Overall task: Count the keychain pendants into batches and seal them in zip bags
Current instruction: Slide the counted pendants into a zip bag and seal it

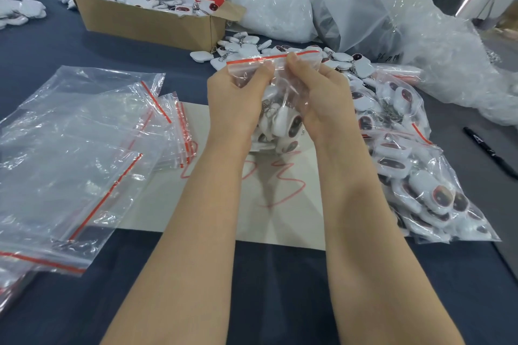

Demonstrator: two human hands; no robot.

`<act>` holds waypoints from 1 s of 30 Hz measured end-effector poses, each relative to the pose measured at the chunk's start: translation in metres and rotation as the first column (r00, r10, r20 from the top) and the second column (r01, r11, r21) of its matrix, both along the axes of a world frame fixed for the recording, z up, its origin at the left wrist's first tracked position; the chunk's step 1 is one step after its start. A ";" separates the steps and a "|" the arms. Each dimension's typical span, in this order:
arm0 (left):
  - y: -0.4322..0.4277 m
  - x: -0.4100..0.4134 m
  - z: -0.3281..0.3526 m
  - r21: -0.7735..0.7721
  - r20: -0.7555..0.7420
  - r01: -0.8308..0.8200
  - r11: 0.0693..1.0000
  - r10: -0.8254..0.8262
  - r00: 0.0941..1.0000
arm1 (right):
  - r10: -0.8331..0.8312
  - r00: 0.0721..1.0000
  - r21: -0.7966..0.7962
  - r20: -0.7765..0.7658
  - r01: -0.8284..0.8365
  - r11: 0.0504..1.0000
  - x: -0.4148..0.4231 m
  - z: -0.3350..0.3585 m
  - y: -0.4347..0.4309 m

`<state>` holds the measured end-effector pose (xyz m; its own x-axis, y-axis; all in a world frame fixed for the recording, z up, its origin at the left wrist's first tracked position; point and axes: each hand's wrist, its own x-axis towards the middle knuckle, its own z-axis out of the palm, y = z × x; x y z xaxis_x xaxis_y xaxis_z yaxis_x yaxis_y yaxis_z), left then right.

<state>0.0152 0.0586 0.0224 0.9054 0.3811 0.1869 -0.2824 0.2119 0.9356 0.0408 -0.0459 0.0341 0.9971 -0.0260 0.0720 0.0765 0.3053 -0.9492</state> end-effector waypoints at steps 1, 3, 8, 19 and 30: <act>0.000 0.001 -0.001 -0.013 -0.004 -0.002 1.000 0.002 1.000 | -0.007 1.000 0.034 -0.006 0.007 0.999 -0.001 0.001 0.000; -0.001 0.002 -0.003 -0.034 -0.018 -0.020 0.999 0.019 1.000 | -0.023 1.000 0.100 -0.011 0.024 0.995 0.000 0.000 0.001; 0.001 0.005 -0.008 -0.204 -0.044 -0.068 0.977 0.061 0.997 | -0.106 0.994 0.171 -0.011 0.106 0.980 0.004 -0.004 0.006; 0.015 0.008 -0.014 -0.118 -0.065 -0.002 0.993 -0.006 0.998 | 0.025 0.998 -0.140 -0.065 -0.034 0.990 0.012 -0.017 -0.024; 0.010 0.004 -0.024 0.104 -0.433 0.337 0.936 -0.263 0.862 | -0.154 0.964 -0.550 -0.217 0.009 0.835 0.006 -0.024 -0.010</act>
